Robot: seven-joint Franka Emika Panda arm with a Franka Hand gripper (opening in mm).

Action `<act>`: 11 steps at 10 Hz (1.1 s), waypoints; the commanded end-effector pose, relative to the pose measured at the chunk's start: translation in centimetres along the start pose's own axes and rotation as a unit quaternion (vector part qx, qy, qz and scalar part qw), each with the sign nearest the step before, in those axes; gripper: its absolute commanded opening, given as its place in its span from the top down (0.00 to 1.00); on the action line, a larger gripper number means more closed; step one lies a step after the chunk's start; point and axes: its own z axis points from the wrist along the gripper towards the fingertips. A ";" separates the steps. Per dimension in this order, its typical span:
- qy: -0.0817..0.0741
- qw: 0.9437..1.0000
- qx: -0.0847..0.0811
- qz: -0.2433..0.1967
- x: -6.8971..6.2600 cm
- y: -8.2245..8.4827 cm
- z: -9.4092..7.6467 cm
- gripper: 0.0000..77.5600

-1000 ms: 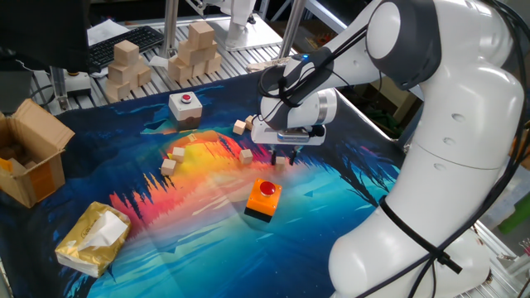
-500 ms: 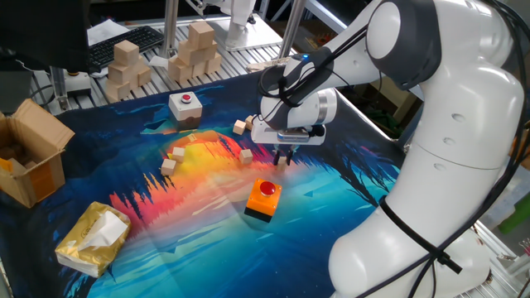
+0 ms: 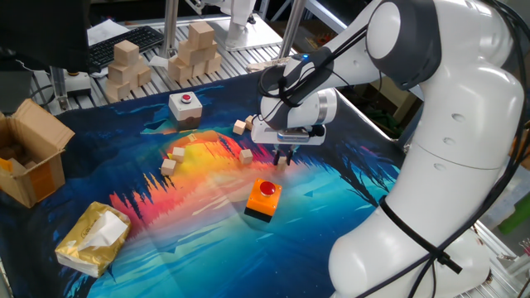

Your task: Stack the blocks into a pyramid shape

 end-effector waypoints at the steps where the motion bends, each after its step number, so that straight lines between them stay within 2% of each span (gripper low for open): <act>1: 0.005 0.999 0.010 0.038 1.1 2.3 -2.6 0.99; 4: 0.008 0.997 0.009 0.072 1.0 2.8 -3.3 0.99; 6: 0.020 0.988 0.012 0.154 0.8 2.9 -3.5 0.99; 7: 0.021 0.986 0.014 0.163 0.7 2.9 -3.5 0.99; 8: 0.024 0.980 0.019 0.198 0.7 3.0 -3.6 0.99; 10: 0.025 0.975 0.021 0.221 0.9 3.2 -3.9 0.99; 11: 0.025 0.969 0.021 0.246 1.0 3.3 -4.0 0.99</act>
